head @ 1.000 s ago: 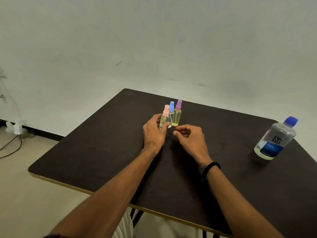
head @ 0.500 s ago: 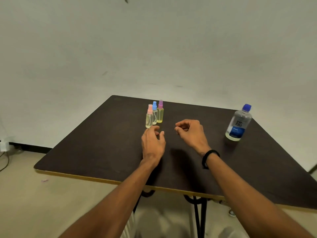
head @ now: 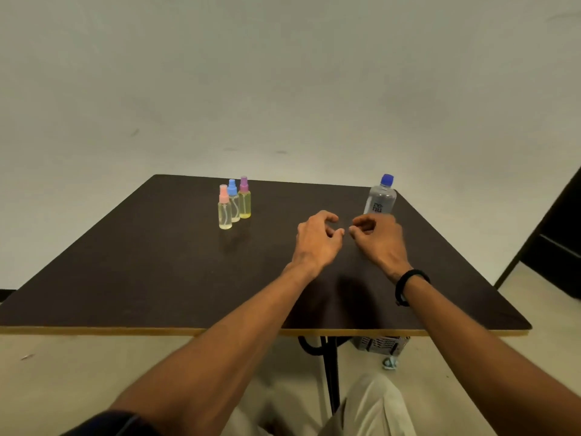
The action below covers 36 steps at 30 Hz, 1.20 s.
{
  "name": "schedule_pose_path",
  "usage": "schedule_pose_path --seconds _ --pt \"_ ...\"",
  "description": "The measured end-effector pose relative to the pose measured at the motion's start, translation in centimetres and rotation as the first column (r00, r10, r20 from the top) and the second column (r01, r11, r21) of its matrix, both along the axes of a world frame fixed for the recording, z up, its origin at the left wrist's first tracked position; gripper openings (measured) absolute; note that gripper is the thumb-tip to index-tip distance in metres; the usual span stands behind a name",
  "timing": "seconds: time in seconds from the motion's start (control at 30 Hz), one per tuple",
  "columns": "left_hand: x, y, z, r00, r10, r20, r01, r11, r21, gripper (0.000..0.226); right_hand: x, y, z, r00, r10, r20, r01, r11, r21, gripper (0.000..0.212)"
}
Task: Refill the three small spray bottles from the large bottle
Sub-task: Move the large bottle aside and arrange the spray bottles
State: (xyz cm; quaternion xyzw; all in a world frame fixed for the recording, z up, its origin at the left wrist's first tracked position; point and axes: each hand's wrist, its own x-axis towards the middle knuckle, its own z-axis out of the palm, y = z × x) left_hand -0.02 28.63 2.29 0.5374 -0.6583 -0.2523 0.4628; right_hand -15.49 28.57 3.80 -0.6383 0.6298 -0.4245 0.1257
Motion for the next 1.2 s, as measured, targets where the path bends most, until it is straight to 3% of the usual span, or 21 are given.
schedule_pose_path --seconds 0.17,0.27,0.43,0.57,0.7,0.97,1.2 --pt "-3.8 -3.1 1.5 0.995 -0.078 0.065 0.077 0.997 0.009 0.054 -4.6 -2.4 -0.7 0.973 -0.203 0.108 0.208 0.977 -0.035 0.04" --pt "-5.9 -5.7 2.9 0.981 -0.119 0.154 0.131 0.989 -0.069 0.074 -6.2 -4.1 -0.8 0.966 -0.216 0.146 0.22 0.975 -0.016 0.071" --pt "-8.0 -9.9 5.2 0.928 -0.152 0.34 0.244 0.938 -0.246 0.078 -7.1 -7.8 -1.3 0.967 -0.171 0.189 0.167 0.985 0.035 0.106" --pt "-8.8 -12.9 5.9 0.872 -0.164 0.462 0.317 0.907 -0.276 0.061 -6.8 -10.0 -1.4 0.966 -0.118 0.23 0.114 0.993 0.032 0.094" --pt "-8.8 -15.6 5.6 0.865 -0.21 0.455 0.367 0.884 -0.288 0.046 -6.8 -11.1 -1.5 0.97 -0.102 0.223 0.109 0.994 -0.016 0.082" --pt "-10.8 -23.0 9.5 0.873 -0.254 0.416 0.399 0.863 -0.311 0.04 -9.4 -17.6 2.2 0.972 -0.101 0.213 0.112 0.993 -0.041 0.082" --pt "-12.5 -30.0 11.4 0.835 -0.279 0.473 0.398 0.902 -0.17 0.048 -12.3 -26.1 3.2 0.976 -0.172 0.135 0.177 0.984 -0.03 0.083"
